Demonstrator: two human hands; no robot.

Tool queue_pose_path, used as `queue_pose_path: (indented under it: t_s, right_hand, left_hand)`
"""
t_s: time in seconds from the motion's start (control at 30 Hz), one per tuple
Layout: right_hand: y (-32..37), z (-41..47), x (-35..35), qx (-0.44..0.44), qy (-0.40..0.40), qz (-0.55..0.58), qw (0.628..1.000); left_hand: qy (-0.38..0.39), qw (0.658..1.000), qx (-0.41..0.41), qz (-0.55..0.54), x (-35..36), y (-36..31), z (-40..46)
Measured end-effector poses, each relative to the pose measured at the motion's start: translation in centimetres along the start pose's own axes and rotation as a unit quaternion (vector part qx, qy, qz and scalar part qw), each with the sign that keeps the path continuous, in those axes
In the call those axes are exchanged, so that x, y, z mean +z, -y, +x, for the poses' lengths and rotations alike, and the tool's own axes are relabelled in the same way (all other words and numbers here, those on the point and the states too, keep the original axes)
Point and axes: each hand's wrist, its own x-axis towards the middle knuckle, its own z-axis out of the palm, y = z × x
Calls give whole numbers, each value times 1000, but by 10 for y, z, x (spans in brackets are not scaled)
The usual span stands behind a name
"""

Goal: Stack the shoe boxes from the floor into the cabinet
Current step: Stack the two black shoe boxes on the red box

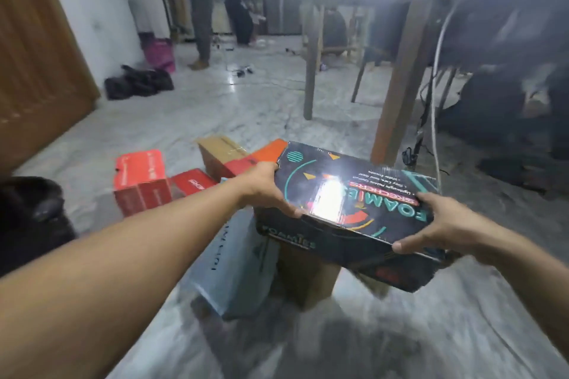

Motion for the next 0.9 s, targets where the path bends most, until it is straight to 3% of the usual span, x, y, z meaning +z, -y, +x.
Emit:
queue_pose_path:
  t_s: [0.2,0.53,0.9]
  right_hand:
    - [84,-13,44,-116,54,-35,991]
    - [165,-41,82,-170,99,-97,976]
    - [246,-87,152,-277,171,-154,933]
  left_hand:
    - [-103,993,-52,2,-76,39,-96]
    - [-181,977,-104,-48,-128,78,-172]
    - [-268,934,-224,-75,-169,128,-299]
